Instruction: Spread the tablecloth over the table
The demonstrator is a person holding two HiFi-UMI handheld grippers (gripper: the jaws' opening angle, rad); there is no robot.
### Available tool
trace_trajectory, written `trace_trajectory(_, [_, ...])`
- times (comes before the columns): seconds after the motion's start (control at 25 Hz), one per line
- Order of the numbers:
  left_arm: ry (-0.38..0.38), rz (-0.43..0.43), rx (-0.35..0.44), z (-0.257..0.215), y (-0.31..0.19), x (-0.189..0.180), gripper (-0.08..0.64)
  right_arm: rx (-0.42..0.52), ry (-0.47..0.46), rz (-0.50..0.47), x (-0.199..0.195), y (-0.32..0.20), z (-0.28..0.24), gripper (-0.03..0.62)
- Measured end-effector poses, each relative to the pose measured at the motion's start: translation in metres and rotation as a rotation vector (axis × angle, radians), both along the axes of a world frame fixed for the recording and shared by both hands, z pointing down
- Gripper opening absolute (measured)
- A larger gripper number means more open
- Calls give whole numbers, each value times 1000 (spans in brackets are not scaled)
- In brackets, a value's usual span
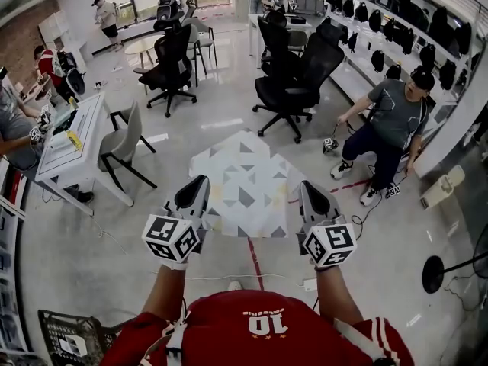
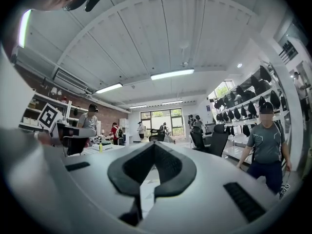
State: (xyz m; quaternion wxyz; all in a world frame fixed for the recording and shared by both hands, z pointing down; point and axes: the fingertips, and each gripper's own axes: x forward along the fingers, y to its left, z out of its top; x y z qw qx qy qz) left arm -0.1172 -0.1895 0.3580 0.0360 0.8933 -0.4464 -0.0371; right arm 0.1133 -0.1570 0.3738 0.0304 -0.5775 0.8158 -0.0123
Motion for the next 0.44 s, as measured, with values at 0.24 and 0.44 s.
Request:
trace_trajectory(0.24, [12, -17, -7, 1, -2, -8, 32, 8, 10, 4, -4, 0, -1, 14])
trace_trajectory(0.44, [13, -19, -11, 3, -4, -12, 32, 7, 7, 11, -6, 0, 0, 14])
